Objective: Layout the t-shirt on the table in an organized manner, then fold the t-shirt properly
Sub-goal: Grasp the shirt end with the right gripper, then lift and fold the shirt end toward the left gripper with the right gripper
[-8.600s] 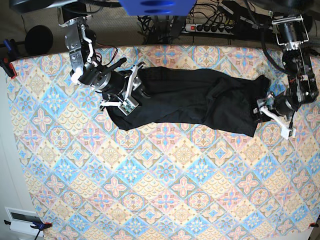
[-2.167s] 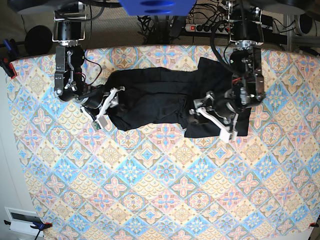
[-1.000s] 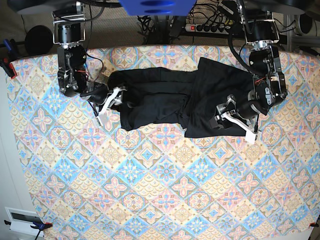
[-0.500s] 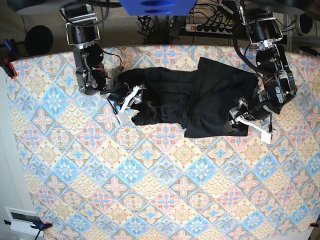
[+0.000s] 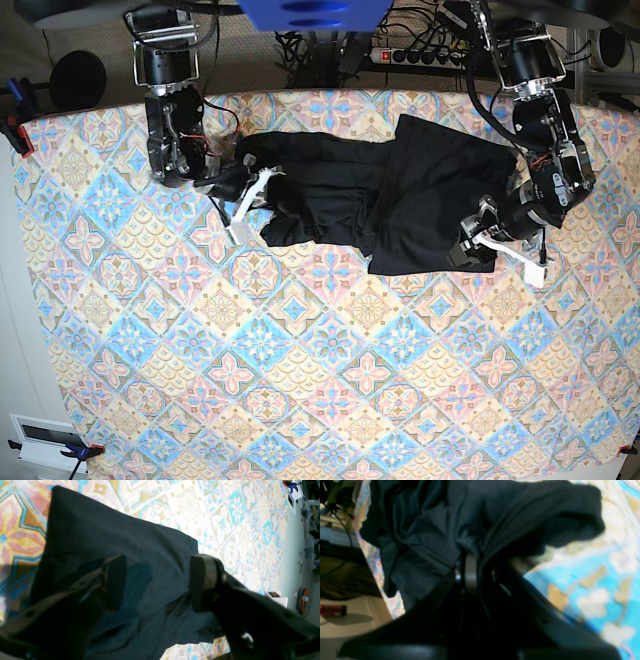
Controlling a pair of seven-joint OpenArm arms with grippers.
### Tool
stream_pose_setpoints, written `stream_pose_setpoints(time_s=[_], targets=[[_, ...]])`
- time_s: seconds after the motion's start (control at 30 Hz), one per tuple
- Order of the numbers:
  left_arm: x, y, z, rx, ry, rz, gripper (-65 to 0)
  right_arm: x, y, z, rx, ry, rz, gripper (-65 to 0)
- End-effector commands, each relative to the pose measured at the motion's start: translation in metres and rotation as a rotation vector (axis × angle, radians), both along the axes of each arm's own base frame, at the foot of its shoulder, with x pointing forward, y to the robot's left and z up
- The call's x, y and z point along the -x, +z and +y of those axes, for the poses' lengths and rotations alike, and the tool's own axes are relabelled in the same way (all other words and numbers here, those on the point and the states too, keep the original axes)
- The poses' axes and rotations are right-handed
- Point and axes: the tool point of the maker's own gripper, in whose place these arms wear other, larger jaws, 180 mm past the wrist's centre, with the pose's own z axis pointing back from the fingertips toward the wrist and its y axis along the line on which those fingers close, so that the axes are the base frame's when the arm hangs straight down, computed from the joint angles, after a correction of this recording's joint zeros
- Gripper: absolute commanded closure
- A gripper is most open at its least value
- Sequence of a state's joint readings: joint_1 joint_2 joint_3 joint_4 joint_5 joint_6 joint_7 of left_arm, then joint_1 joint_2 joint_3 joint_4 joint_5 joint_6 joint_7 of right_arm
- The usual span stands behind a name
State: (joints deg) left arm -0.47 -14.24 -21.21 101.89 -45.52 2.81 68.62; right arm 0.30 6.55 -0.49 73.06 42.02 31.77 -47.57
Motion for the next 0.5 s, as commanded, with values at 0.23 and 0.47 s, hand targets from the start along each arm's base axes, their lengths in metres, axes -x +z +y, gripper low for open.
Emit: stream_pose_setpoints(time_s=[0.23, 0.47], targets=[[0.001, 0.008, 0.017, -0.035, 0.019, -0.023, -36.8, -0.026, 0.001, -0.067, 0.115, -0.13, -0.007, -0.4], [0.015, -0.009, 0.01, -0.097, -0.067, 0.039, -28.4, -0.066, 0.033, -0.118, 0.17, -0.214, -0.105, -0.4]])
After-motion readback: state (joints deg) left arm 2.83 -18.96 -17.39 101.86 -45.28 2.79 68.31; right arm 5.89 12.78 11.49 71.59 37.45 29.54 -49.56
